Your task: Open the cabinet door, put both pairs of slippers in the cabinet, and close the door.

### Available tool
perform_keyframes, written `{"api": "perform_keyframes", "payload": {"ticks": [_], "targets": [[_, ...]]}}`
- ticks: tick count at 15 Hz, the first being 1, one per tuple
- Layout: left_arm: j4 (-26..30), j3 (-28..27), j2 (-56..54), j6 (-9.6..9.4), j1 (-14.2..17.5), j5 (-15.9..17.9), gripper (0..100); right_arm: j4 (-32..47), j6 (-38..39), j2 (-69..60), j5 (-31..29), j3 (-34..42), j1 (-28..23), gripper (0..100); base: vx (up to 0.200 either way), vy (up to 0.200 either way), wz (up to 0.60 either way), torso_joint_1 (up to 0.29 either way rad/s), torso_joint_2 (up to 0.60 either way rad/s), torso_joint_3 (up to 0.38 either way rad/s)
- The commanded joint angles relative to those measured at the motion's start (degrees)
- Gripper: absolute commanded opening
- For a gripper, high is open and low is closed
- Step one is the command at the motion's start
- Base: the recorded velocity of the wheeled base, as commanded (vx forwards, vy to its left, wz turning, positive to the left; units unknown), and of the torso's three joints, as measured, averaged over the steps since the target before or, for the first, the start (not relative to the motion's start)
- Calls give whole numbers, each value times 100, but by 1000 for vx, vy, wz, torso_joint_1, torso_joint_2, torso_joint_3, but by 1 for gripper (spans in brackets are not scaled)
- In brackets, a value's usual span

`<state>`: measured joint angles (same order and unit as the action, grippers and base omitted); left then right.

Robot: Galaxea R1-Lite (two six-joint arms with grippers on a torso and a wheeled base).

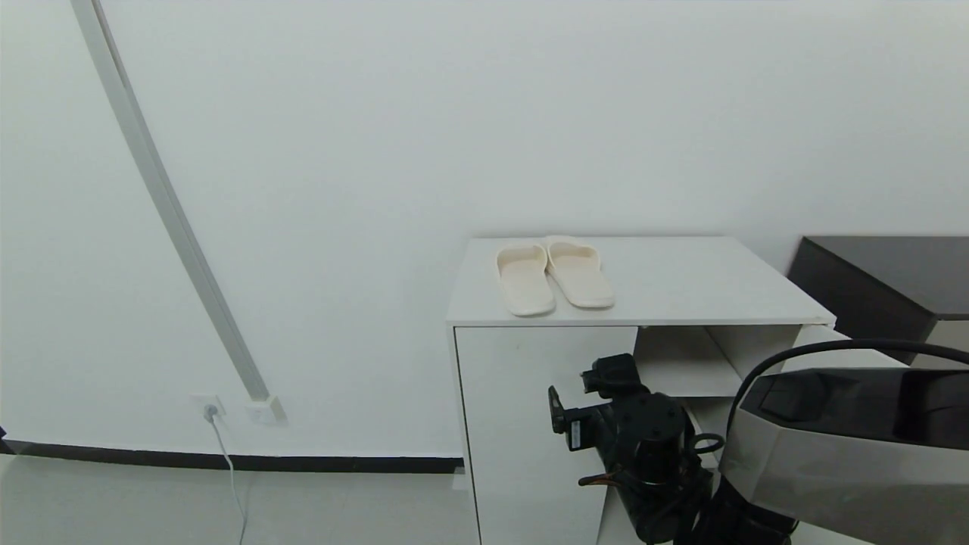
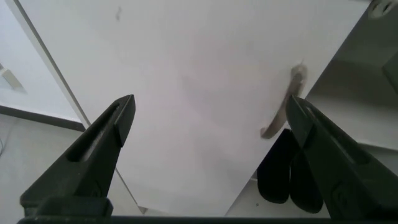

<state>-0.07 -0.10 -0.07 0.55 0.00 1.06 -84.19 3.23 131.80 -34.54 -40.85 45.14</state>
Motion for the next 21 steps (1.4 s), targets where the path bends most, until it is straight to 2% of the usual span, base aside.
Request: {"api": "perform_keyframes", "payload": {"ticks": [1,6,16,19,21], "targets": [[-1,1,7,-2,0,-1,0,-1,2,21,-1,-2,3,100,0,0,0,246,-574,-330],[-1,1,7,7,0,-1,0,-1,2,21,-1,-2,3,100,0,0,0,257,-579,-327],[-1,1,7,7,0,-1,0,8,-24,21,26,51,-5,100,0,0,0,178,-386,-208],[-1,1,7,-37,0,8,0,-89,-349,100,360,-151,-164,100,0,0,0,70,-143,-75],[-1,1,7,-28,0,-1,0,104,-481,-6,685,-661,-278,100,0,0,0,0,0,0]]}}
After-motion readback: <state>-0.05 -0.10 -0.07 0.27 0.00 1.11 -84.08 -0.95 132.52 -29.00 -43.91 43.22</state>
